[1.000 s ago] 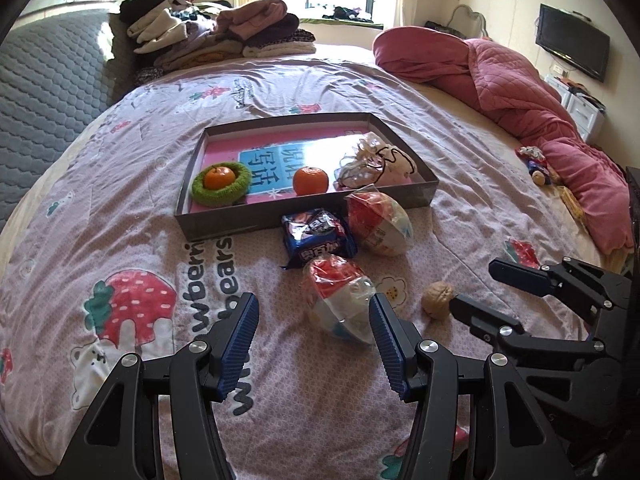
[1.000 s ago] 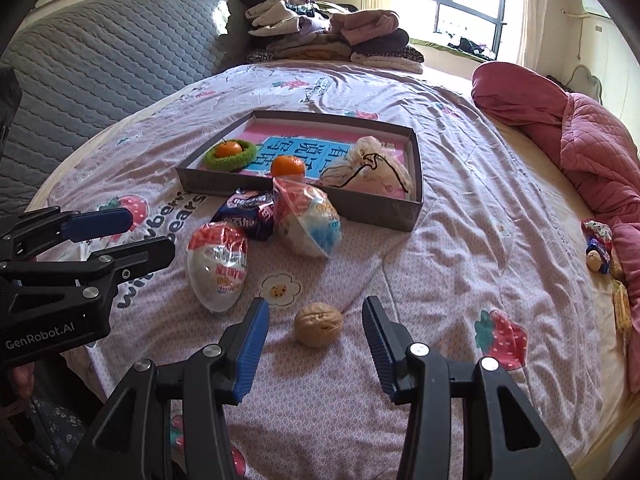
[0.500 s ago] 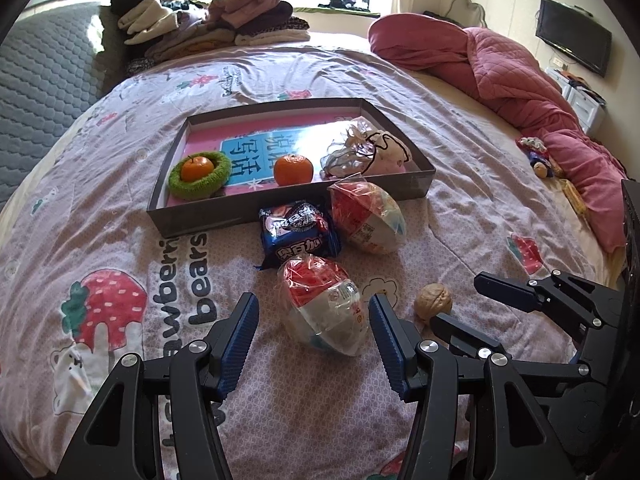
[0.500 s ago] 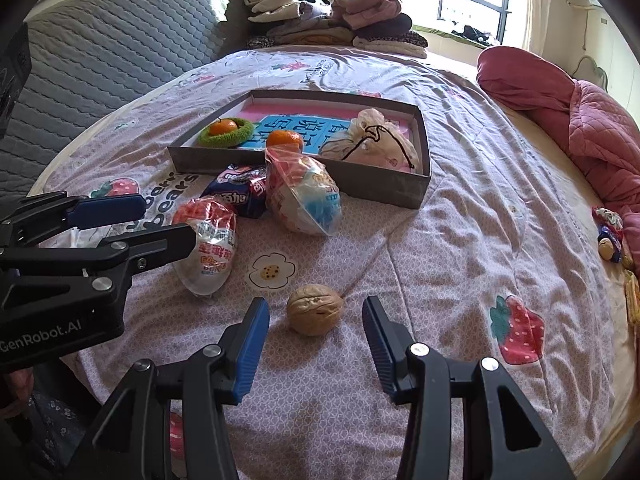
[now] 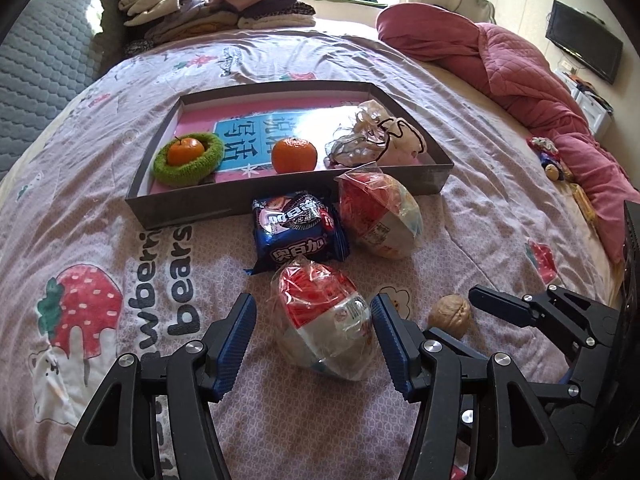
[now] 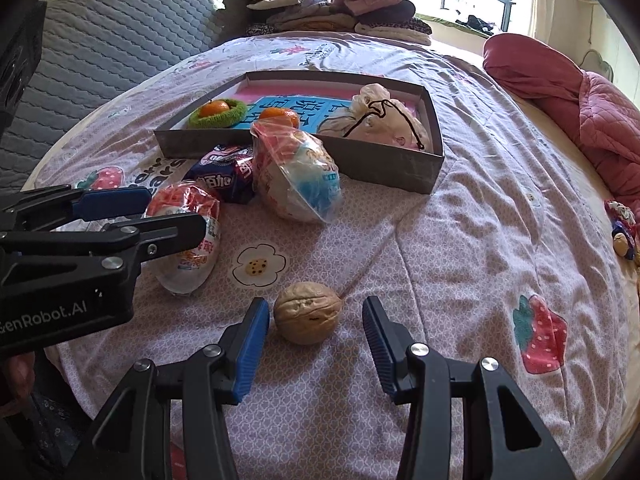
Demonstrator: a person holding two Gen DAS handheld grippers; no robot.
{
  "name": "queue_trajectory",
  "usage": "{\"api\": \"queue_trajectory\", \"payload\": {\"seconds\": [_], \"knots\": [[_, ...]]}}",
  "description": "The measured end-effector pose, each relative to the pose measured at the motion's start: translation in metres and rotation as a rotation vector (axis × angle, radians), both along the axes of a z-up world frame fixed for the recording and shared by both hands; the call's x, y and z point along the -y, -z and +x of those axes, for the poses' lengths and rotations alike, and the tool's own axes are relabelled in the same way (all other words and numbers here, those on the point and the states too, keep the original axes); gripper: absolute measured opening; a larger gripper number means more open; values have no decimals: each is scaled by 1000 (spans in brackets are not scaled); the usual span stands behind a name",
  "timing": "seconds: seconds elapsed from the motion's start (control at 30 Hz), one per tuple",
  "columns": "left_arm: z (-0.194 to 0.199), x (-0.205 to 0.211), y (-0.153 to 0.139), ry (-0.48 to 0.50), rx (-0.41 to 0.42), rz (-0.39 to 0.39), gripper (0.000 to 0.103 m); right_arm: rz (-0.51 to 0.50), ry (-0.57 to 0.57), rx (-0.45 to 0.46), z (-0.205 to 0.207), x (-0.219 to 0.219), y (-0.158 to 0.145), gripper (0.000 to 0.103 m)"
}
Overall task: Organize objects
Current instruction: 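Close the right gripper on the walnut while the left grasps the red-and-white wrapped ball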
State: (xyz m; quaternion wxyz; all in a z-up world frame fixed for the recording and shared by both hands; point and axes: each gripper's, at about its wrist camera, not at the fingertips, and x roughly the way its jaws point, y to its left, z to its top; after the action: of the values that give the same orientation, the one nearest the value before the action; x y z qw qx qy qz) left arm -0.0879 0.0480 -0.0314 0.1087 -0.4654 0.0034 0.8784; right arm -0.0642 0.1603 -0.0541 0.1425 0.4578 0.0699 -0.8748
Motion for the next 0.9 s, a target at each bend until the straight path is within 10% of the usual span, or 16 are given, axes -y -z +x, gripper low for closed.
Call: {"api": "queue_trajectory", "payload": {"seconds": [0.9], "knots": [[-13,6,5,2,5,27,58,-27,-29,0,-10,3,-3,35]]}}
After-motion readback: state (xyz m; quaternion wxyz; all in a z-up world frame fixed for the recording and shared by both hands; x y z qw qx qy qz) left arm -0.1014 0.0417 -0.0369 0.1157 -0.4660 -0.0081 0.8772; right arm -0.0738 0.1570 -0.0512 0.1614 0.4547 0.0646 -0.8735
